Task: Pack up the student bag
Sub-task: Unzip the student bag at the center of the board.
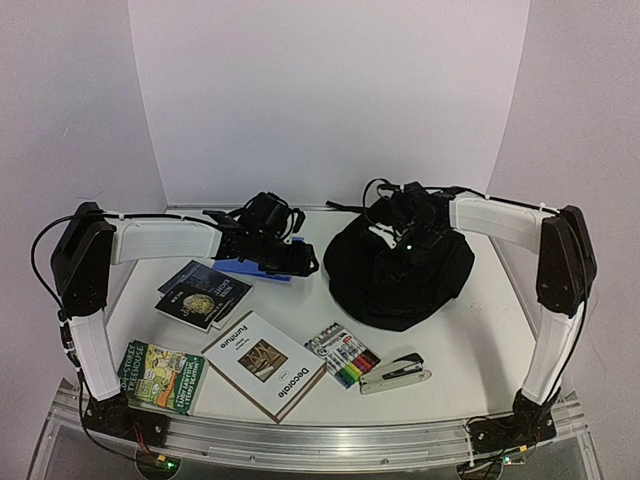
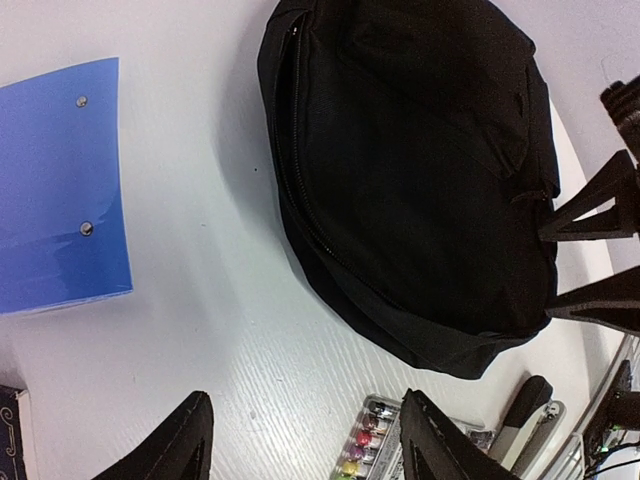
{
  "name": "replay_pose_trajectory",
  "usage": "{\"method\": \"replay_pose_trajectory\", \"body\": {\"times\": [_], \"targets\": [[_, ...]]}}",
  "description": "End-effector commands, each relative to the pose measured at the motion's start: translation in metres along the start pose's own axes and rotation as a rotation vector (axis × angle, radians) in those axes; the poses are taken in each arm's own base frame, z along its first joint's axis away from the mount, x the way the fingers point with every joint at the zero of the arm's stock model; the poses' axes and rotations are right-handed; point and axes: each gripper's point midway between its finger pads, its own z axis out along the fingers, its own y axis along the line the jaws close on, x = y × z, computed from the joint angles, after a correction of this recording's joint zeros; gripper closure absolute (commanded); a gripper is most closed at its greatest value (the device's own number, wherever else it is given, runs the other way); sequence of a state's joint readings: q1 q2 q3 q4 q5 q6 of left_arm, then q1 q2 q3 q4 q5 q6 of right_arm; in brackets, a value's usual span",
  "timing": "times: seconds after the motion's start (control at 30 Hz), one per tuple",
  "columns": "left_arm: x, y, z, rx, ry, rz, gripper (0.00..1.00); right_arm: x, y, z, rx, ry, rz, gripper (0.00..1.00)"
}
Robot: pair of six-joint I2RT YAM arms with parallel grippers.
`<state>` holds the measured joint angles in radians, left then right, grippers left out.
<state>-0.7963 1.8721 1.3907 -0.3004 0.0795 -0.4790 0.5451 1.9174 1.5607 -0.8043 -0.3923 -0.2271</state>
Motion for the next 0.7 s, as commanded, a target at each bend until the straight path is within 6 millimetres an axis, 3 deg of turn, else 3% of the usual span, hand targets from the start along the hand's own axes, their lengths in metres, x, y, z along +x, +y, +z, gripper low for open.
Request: {"method": "replay_pose_trajectory", "body": {"times": [0.0,0.27,0.43,0.57,0.67], "targets": [[-0.024,-0.014,-0.017,0.049,-0.073,0.018,0.36,0.002,-0.021,0.009,0.105,0.042,-0.017,0.47],[-0.022,-0.013,-0.014,0.05,-0.064,0.02,0.34,0.038,-0.004,0.029,0.037,0.152,-0.056,0.41],[-0.021,-0.015,-0.01,0.062,-0.051,0.019,0.33,0.055,-0.003,0.044,0.02,0.208,-0.047,0.41],[-0.018,-0.019,-0.006,0.084,-0.035,0.014,0.32,0.057,-0.003,0.049,0.011,0.219,-0.037,0.53],[-0.016,-0.021,-0.004,0.1,-0.026,0.004,0.31,0.046,-0.001,0.043,0.01,0.188,-0.025,0.79]]}}
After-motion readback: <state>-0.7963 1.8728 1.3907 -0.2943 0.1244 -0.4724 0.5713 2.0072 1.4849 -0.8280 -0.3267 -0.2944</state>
